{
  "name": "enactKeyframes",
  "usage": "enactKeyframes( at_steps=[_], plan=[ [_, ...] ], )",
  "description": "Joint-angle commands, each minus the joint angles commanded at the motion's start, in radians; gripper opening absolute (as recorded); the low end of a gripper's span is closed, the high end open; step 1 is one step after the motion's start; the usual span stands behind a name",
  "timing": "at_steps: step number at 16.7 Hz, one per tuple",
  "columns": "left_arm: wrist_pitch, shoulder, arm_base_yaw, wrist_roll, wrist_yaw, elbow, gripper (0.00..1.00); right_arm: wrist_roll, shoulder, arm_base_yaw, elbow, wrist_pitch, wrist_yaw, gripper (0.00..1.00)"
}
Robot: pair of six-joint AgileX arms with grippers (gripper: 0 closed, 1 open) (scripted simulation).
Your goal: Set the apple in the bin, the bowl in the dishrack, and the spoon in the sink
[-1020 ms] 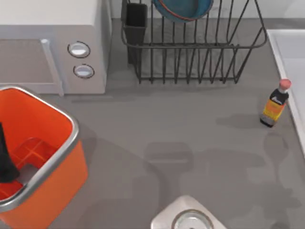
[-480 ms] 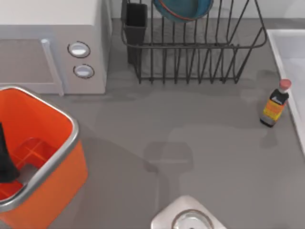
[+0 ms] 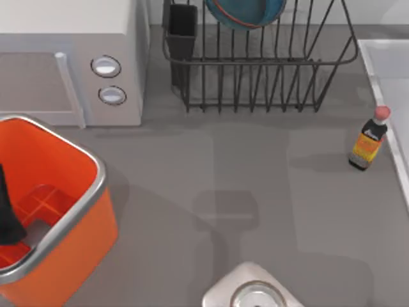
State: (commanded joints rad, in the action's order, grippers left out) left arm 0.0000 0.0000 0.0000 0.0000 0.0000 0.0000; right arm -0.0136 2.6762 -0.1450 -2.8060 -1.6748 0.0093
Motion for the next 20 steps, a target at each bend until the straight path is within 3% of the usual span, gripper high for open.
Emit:
enactKeyframes(
  at_steps=[4,10,20],
  plan=[
    [0.000,0.000,0.000,0.000,0.000,0.000,1.00,0.012,0.073,-0.011,-0.098,-0.021,-0.001,0.00],
    [0.000,0.000,0.000,0.000,0.000,0.000,1.00,0.010,0.066,-0.005,-0.079,-0.006,-0.001,0.00],
    [0.000,0.000,0.000,0.000,0.000,0.000,1.00,0.011,-0.067,-0.009,0.352,0.282,-0.003,0.00]
  ],
)
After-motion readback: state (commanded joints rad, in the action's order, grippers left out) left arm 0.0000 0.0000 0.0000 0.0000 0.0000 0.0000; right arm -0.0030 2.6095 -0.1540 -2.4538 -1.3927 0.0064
